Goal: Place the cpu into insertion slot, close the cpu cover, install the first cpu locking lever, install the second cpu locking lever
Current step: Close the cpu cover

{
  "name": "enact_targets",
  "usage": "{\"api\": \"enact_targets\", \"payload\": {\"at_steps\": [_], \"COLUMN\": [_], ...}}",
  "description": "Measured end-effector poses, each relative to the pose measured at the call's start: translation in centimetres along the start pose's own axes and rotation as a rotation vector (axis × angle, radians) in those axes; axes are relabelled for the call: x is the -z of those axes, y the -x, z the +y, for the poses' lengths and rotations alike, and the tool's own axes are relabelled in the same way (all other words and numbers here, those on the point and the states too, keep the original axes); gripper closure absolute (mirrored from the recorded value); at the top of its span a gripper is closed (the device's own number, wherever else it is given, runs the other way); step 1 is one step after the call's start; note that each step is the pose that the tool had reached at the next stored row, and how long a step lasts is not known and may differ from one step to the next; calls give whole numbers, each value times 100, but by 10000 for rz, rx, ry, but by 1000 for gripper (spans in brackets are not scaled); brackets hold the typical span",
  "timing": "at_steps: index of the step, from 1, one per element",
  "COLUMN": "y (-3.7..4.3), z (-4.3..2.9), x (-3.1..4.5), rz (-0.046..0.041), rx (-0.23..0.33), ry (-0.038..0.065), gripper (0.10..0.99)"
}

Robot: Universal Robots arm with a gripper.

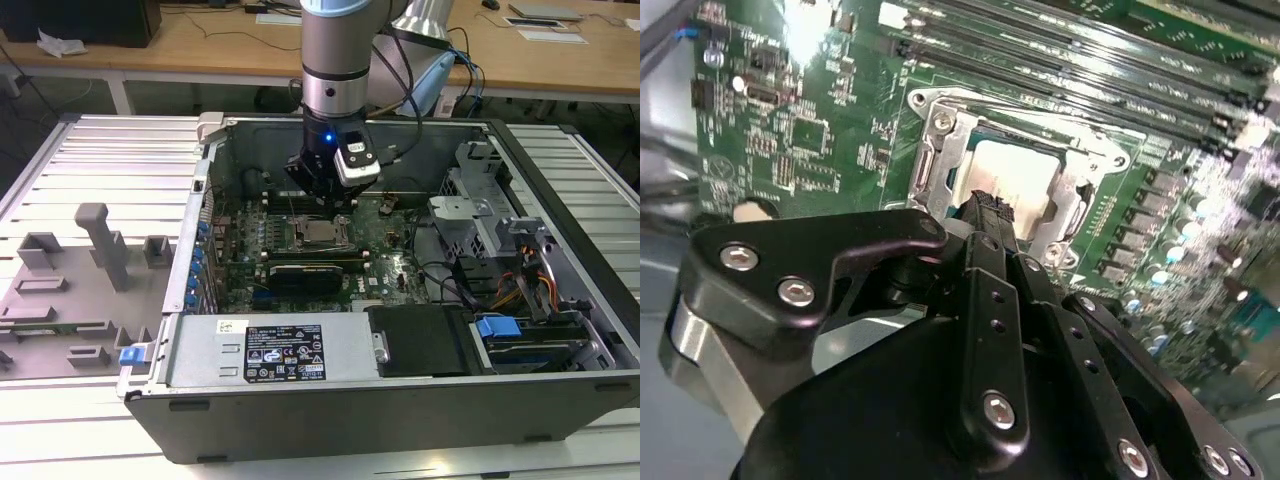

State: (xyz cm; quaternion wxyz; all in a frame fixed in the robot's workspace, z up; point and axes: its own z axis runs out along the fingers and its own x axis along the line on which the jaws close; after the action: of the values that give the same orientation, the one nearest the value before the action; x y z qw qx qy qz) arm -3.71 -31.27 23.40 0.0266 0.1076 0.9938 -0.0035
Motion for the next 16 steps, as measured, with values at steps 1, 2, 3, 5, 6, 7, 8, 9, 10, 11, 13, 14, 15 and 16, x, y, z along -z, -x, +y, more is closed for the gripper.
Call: {"api": "enact_targets", "payload": {"at_steps": [1,2,3,5,6,7,8,9,10,11,13,14,15,16], "y": [0,0,-1,-7,-10,-12,-15,-17,-19,-23,-32,-41,-48,-59], "z": [0,0,0,-2,-5,-9,-13,-19,-24,-32,-52,-69,-80,-95], "x": [-4,-7,-9,-12,-15,-16,-16,-17,-19,-20,-24,-26,-28,-30], "rz": [2,4,8,9,9,11,13,13,14,14,15,14,14,13], "rx": [239,506,806,1315,1471,1572,1652,1745,1822,1944,2185,2336,2436,2581], "ry": [9,17,18,6,10,14,17,22,26,33,45,53,58,66], "gripper": [980,980,980,980,980,980,980,980,980,980,980,980,980,980]}}
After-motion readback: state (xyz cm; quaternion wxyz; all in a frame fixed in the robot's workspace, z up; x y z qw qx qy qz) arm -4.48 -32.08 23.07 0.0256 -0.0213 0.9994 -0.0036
